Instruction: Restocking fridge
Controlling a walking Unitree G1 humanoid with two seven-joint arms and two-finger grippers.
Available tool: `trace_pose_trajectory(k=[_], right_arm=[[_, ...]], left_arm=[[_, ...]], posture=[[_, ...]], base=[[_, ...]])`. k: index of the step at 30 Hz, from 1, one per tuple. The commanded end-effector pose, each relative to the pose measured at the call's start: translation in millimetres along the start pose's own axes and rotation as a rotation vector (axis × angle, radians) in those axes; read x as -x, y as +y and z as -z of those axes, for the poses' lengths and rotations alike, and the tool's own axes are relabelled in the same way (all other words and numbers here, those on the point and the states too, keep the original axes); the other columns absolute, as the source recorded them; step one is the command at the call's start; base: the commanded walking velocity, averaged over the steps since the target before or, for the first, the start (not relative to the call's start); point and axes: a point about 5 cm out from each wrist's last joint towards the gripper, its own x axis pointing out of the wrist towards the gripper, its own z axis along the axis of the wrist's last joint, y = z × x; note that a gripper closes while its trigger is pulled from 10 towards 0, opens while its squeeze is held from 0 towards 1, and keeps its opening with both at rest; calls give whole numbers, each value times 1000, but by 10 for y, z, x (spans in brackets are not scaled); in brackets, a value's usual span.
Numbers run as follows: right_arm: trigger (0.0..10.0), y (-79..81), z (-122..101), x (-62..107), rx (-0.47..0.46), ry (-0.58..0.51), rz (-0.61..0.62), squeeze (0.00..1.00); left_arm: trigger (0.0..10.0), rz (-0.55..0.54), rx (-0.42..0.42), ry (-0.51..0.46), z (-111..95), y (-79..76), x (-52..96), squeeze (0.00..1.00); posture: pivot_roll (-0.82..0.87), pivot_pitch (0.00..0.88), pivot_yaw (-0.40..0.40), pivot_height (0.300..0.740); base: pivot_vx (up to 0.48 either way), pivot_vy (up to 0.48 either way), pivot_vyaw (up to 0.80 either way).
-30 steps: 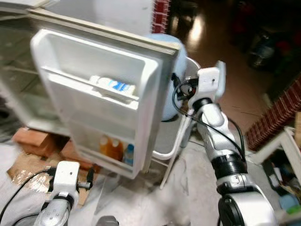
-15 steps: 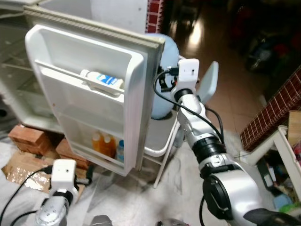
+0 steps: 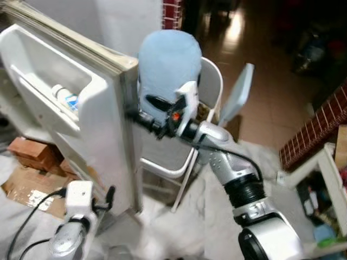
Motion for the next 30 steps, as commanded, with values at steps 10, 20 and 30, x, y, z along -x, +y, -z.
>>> trace_pose_trajectory(k=[10,20,30], right_arm=[[10000,-401,665,569,316,573,176,0],[10000,-223,225,-151,137,190,347,0],[10000,-142,344,-184,193,228,317,0]], left_arm=[[10000,16,17,7,16,-47,-27,0],[10000,-63,71,39,101,37,-17,0],[10000,-361,104,62,195,414,30,0]], posture=[[172,0,-101,740],[185,0,-112,740],[185,0,-117,740]], base=[[0,0,0],[0,0,0],[0,0,0]])
